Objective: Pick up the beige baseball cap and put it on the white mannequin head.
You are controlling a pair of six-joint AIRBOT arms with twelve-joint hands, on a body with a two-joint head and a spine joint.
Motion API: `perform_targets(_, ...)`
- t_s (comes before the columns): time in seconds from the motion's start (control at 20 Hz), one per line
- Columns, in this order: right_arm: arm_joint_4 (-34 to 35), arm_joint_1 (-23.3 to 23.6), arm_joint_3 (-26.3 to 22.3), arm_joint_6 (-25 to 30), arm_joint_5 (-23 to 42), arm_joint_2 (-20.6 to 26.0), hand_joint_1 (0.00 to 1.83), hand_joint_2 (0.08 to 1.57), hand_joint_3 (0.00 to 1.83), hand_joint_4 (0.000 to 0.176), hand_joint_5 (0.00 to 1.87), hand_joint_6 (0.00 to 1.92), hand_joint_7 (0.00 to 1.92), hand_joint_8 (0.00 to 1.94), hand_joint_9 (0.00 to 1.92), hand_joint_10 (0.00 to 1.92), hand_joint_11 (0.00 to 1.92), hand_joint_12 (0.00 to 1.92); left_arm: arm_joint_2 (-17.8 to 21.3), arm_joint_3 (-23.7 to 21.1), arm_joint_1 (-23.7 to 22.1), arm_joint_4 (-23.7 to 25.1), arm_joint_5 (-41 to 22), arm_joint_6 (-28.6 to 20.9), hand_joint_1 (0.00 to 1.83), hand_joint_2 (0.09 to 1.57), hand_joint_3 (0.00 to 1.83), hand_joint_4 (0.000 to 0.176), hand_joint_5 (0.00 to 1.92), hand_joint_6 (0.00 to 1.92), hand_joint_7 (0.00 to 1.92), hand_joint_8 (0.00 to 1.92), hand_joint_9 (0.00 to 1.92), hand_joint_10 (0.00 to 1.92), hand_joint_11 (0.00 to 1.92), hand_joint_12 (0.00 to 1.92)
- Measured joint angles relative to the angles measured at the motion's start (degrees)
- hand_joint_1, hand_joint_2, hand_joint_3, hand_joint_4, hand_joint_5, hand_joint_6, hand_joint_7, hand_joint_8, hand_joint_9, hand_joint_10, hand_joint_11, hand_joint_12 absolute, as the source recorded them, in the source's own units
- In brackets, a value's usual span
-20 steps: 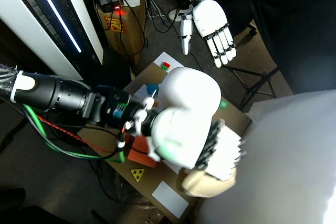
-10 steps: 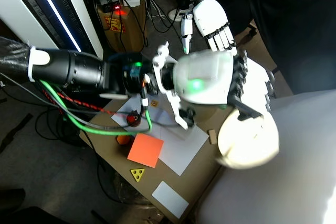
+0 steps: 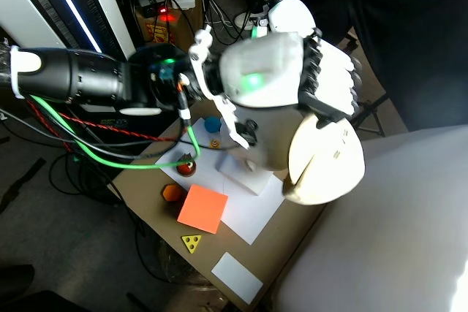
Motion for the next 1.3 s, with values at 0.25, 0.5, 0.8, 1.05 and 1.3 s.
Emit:
perform_targets(0.25,-2.95,-4.52,-5.75,-3.34,-1.01,2.23,1.37,1.15,0.00,0.000,0.83,1.09,0.89,1.00,0.92,1.37,0.83,1.49,0.02,-0.35,0.11,0.00,-0.76,-0.15,0.00,1.18,0.00,0.000,0.10,0.01,0.03,0.00,0.02,0.00,0.00,0.19)
perform_targets(0.5,-4.61,-8.13,-11.02,-8.17,-0.37,3.21,1.37,1.15,0.00,0.000,0.82,1.07,0.91,0.99,0.92,1.38,0.84,1.48,0.02,-0.33,0.13,0.00,-0.83,-0.17,0.00,1.18,0.00,0.000,0.06,0.00,0.00,0.00,0.00,0.00,0.00,0.09)
perform_targets(0.8,1.75,-12.31,-17.14,-16.33,2.38,4.42,1.37,1.15,0.00,0.000,0.82,1.07,0.91,1.00,0.92,1.37,0.84,1.48,0.02,-0.35,0.37,-0.39,-1.20,-0.20,0.00,1.19,0.00,0.000,0.06,0.00,0.00,0.00,0.00,0.00,0.00,0.11)
perform_targets(1.05,3.87,-15.23,-21.29,-18.95,1.11,5.27,1.37,1.15,0.00,0.000,0.82,1.07,0.91,0.99,0.92,1.37,0.84,1.48,0.00,-0.35,0.42,-0.66,-1.40,-0.22,0.00,1.18,0.00,0.000,0.06,0.00,0.00,0.00,0.00,0.00,0.00,0.07)
perform_targets(1.3,7.39,-16.28,-22.69,-20.33,-0.72,5.35,1.37,1.14,0.00,0.000,0.82,1.08,0.93,0.96,0.92,1.38,0.83,1.49,0.02,-0.35,0.48,-0.94,-1.73,-0.22,0.00,1.17,0.00,0.000,0.06,0.00,0.02,0.00,0.02,0.00,0.00,0.15)
